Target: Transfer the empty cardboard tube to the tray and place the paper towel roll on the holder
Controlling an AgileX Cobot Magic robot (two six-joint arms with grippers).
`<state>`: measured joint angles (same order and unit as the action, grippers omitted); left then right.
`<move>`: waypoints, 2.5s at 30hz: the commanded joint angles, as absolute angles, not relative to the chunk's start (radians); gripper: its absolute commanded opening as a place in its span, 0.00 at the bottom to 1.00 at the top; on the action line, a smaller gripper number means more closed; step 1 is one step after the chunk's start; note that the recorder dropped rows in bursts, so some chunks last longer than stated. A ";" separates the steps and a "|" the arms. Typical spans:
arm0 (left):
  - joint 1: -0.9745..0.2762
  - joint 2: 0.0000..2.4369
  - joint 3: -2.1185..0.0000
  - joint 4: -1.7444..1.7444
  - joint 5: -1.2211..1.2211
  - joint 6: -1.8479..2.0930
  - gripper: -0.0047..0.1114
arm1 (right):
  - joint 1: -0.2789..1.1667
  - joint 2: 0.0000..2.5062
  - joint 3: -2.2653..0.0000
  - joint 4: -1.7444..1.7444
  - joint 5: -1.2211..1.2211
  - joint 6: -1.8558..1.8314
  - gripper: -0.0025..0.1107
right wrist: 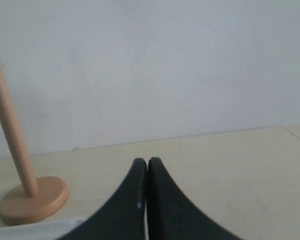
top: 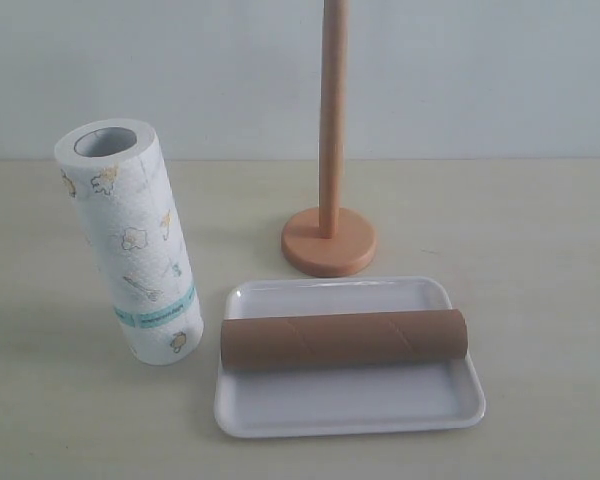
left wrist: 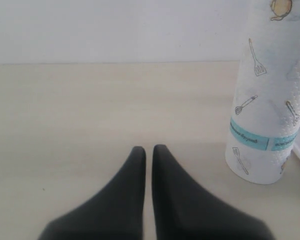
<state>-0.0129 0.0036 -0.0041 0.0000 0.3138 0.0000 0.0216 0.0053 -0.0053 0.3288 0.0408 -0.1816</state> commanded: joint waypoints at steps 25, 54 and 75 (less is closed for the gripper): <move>-0.010 0.000 0.000 0.000 0.310 0.000 0.08 | 0.019 0.000 0.000 0.128 0.377 0.064 0.02; -0.010 0.000 0.000 0.000 0.310 0.000 0.08 | 0.019 0.000 0.000 0.128 0.386 0.019 0.02; -0.010 0.000 0.000 0.000 0.314 0.000 0.08 | 0.019 0.000 0.000 0.128 0.386 0.019 0.02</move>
<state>-0.0129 0.0036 -0.0041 0.0000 0.3138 0.0000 0.0216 0.0053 0.0009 0.1380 0.3860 0.0184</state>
